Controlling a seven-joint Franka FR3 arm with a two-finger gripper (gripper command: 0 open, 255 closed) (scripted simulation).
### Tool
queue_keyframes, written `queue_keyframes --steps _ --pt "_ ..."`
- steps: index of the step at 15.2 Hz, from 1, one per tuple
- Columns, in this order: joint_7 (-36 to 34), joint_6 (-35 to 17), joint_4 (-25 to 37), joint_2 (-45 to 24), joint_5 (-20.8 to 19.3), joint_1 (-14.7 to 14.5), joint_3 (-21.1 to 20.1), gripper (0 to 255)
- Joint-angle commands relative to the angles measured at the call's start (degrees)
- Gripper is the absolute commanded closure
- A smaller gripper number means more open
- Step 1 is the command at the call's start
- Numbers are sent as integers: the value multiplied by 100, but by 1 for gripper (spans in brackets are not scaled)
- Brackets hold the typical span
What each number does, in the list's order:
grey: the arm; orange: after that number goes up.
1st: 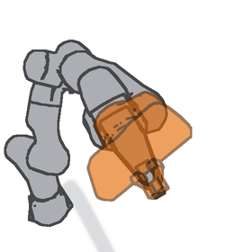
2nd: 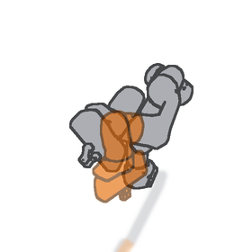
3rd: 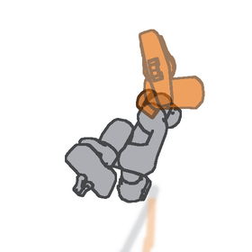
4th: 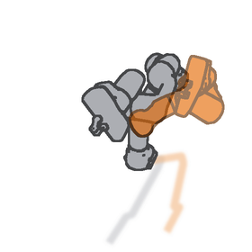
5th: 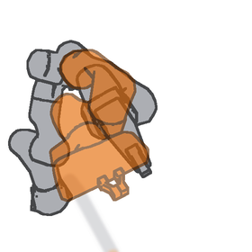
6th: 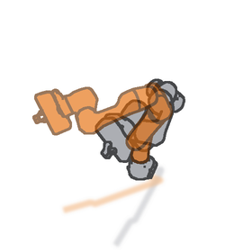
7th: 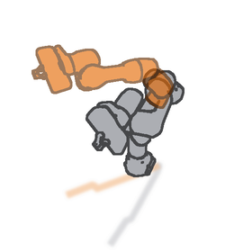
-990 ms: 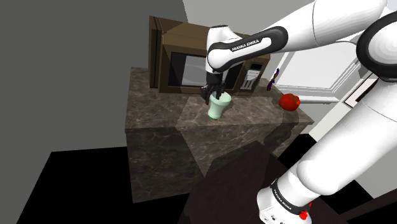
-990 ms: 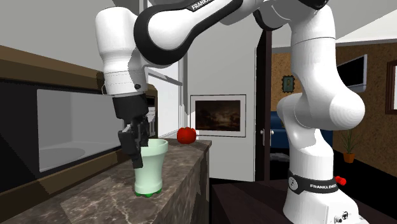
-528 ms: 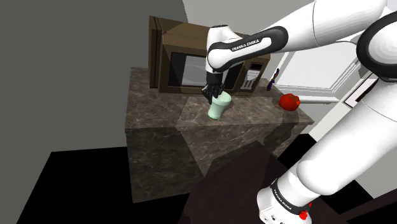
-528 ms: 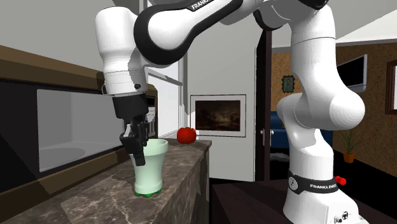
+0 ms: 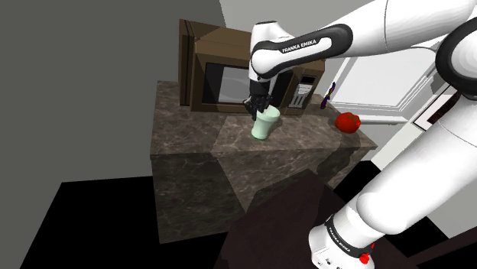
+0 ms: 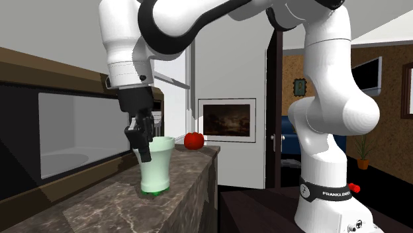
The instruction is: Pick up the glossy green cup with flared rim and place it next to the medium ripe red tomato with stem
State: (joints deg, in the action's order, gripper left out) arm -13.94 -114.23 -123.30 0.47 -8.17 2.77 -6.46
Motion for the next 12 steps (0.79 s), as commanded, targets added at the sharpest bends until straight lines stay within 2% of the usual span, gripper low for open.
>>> queue_keyframes --steps 1,12 --pt "19 156 85 73 20 -5 -5 255" --pt "144 975 647 339 90 -10 -7 255"
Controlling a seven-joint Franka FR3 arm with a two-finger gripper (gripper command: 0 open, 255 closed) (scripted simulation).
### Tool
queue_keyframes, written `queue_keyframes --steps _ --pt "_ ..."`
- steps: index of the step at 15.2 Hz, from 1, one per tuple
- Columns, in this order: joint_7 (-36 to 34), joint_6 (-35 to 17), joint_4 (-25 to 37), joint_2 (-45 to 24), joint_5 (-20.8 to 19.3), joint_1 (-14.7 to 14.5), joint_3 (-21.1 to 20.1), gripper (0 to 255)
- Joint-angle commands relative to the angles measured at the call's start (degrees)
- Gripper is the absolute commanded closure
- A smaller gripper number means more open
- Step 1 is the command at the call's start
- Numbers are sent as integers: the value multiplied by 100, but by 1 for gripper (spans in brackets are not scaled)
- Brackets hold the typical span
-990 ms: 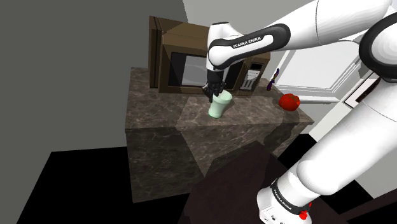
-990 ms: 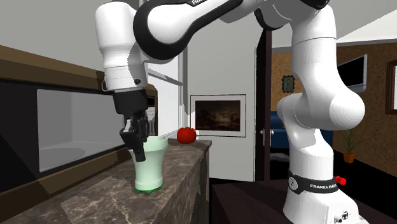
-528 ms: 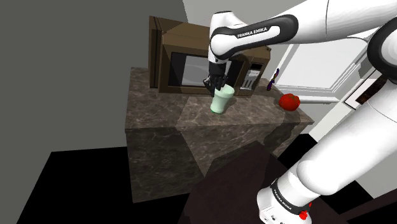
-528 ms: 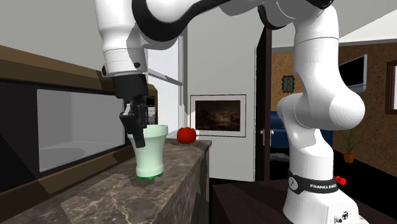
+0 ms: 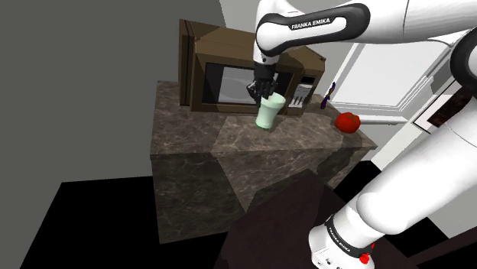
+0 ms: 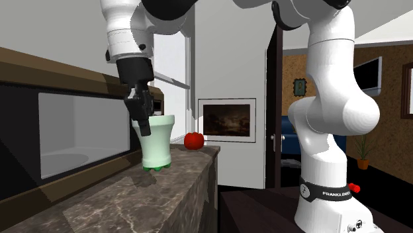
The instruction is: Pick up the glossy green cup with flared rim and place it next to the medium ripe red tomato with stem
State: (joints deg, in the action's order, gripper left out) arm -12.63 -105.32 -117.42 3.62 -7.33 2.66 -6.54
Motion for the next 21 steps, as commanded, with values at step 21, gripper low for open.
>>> queue_keyframes --steps 21 --pt "199 1677 1566 124 43 -6 -9 255"
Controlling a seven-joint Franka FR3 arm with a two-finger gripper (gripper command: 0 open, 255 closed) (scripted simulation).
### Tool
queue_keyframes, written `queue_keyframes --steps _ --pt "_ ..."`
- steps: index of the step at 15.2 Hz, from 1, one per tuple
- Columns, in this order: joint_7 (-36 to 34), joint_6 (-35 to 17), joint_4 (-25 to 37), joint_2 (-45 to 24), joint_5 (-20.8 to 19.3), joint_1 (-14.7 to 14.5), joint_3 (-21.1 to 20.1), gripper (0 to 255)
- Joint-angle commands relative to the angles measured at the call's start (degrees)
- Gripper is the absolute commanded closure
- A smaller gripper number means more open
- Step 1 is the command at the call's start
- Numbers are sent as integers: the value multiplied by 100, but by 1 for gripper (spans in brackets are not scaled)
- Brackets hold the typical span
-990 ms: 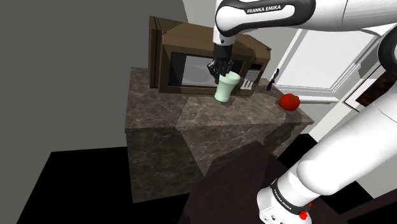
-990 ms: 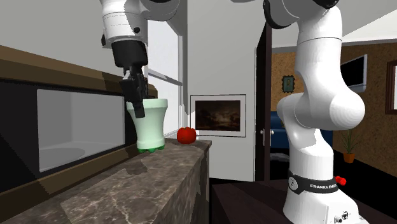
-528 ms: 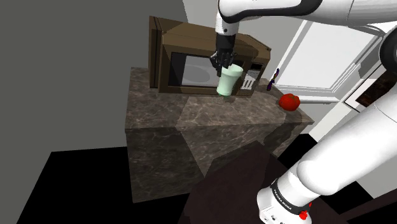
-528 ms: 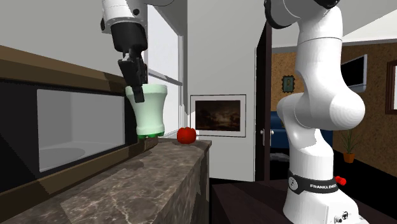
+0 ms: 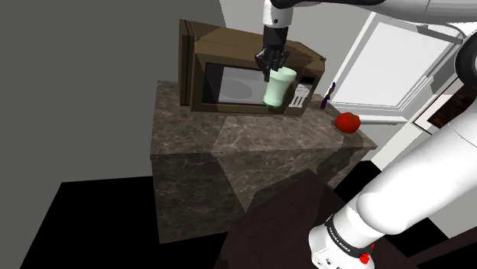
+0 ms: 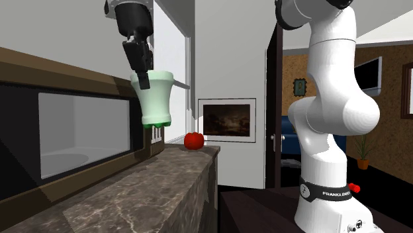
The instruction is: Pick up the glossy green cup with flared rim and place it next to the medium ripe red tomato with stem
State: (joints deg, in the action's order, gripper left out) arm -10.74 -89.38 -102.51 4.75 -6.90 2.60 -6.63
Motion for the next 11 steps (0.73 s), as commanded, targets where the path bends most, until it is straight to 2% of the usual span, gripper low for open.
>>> queue_keyframes --steps 1,11 --pt "18 162 162 1 -1 0 -1 255" --pt "1231 -31 184 -40 -219 573 669 255"
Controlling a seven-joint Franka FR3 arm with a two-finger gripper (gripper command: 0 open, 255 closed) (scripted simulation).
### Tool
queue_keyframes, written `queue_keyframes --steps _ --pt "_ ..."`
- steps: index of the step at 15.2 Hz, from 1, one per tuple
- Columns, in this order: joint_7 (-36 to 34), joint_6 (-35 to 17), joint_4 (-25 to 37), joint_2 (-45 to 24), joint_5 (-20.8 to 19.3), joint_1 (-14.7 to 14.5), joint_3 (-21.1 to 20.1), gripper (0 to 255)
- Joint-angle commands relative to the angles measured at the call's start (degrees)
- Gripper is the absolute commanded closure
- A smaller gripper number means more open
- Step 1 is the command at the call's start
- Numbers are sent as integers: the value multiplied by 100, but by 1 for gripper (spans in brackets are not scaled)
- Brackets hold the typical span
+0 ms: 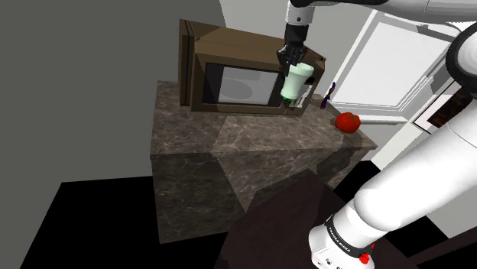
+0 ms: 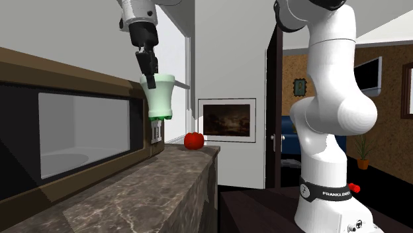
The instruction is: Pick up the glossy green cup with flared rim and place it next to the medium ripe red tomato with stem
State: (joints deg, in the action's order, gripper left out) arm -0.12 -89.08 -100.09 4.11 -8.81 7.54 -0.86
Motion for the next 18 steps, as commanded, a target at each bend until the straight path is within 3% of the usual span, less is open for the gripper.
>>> queue_keyframes --steps 1,10,18 --pt "303 -82 -23 -9 -48 144 164 255" --pt "1502 -219 606 -570 -137 732 785 255" --pt "2565 -188 1723 -1479 -4 1326 1241 255"
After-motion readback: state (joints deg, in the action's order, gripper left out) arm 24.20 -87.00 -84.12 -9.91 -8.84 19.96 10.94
